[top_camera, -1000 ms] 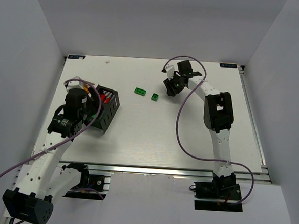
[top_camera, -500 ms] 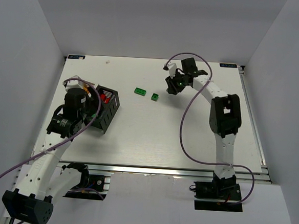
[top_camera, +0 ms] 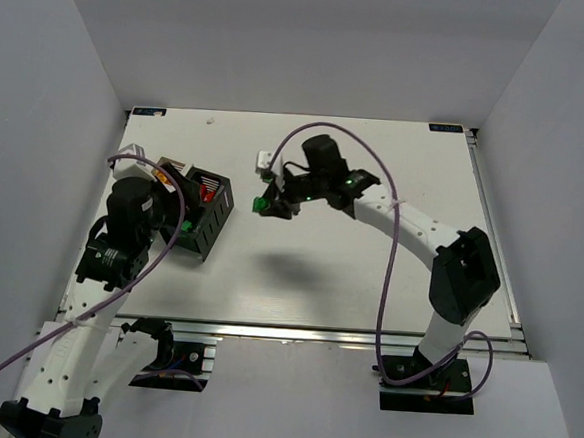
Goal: Sort the legos into containers by color
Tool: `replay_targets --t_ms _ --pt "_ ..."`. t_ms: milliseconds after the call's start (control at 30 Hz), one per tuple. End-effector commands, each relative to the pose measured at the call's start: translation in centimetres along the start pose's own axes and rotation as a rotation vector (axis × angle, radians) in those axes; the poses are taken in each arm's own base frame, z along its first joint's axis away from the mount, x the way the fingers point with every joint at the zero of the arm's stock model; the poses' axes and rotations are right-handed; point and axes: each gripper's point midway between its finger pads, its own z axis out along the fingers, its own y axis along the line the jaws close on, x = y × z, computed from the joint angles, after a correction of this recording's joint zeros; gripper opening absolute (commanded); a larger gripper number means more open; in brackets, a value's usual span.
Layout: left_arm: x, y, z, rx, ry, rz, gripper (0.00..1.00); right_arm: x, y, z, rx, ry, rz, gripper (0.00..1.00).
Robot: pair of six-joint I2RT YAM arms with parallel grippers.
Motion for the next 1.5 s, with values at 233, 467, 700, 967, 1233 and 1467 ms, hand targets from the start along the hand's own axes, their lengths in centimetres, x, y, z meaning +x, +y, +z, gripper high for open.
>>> replay_targets --t_ms 233,467,700,967,1233,1467 --pt "-2.8 -1.4 -3.2 0.07 -0.095 -0.069 0.85 -8.1 1.2 9.0 0.015 -0.205 0.044 0.0" --pt "-2.7 0.0 -4.3 0.028 -0.123 -0.072 0.86 -9.0 1.9 13.5 -0.004 -0.224 0.046 0.02" --pt "-2.7 0.6 -4.6 0.012 -0.137 -0.072 0.86 -9.7 1.4 16.0 0.022 -0.256 0.043 0.11" --pt "-2.6 1.0 -4.8 -0.005 -0.138 -0.068 0.86 -9.5 1.3 17.9 0.043 -0.267 0.03 0.36" --pt "-2.7 0.3 -4.8 0.03 -0.132 -0.063 0.87 -10.7 1.0 17.2 0.053 -0.291 0.005 0.75" --pt "-2.5 -1.0 -4.2 0.087 -0.113 -0.072 0.86 -12.2 1.2 14.6 0.048 -0.322 -0.025 0.79"
